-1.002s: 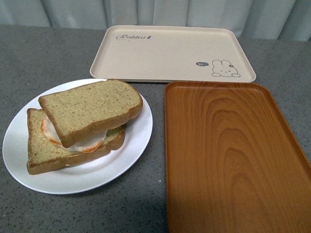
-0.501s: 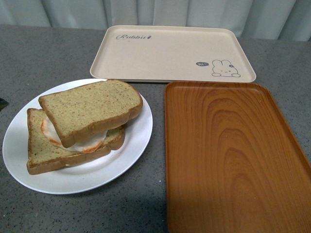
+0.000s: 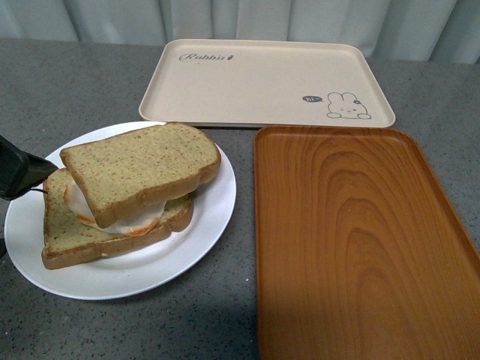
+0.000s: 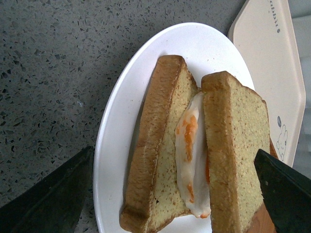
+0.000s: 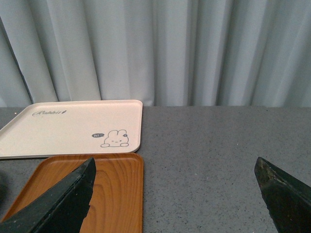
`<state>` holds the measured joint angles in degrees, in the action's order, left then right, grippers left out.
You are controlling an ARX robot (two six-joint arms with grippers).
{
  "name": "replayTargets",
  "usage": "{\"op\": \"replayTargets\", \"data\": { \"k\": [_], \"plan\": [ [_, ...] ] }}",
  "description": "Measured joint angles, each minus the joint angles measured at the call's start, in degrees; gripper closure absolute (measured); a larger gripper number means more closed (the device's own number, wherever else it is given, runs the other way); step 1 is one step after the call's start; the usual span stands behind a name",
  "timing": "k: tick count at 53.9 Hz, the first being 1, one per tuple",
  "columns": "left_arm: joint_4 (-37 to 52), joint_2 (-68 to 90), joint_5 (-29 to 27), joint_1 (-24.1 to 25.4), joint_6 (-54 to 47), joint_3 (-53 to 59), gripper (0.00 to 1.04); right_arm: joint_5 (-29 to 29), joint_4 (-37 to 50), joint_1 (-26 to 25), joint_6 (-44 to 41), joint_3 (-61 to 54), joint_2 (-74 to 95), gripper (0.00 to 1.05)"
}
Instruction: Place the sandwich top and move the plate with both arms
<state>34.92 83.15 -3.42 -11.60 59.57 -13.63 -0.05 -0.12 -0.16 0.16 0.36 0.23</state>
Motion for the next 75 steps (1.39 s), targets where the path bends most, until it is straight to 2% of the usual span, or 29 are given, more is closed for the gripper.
{"op": "replayTargets", "data": {
  "k": [9,41,56,58,67,75],
  "plan": [
    [1.7,2.0,0.0,-0.1,0.4,0.0,0.06,0.0,0.0,0.0,0.0,0.0,0.0,0.09],
    [5.2,8.8,-0.4,-5.3,4.8,-1.0,0.06,0.0,0.0,0.0,0.0,0.0,0.0,0.09],
    [5.3,9.0,-0.5,-5.6,5.6,-1.3,0.07,0.0,0.0,0.0,0.0,0.0,0.0,0.09],
    [5.3,9.0,-0.7,-5.6,5.7,-1.3,0.11,0.0,0.0,0.0,0.0,0.0,0.0,0.09],
    [5.2,9.2,-1.1,-5.5,6.4,-1.3,0.44,0.0,0.0,0.0,0.0,0.0,0.0,0.09],
    [5.2,9.6,-1.1,-5.3,6.7,-1.3,0.64,0.0,0.0,0.0,0.0,0.0,0.0,0.09]
  ]
}}
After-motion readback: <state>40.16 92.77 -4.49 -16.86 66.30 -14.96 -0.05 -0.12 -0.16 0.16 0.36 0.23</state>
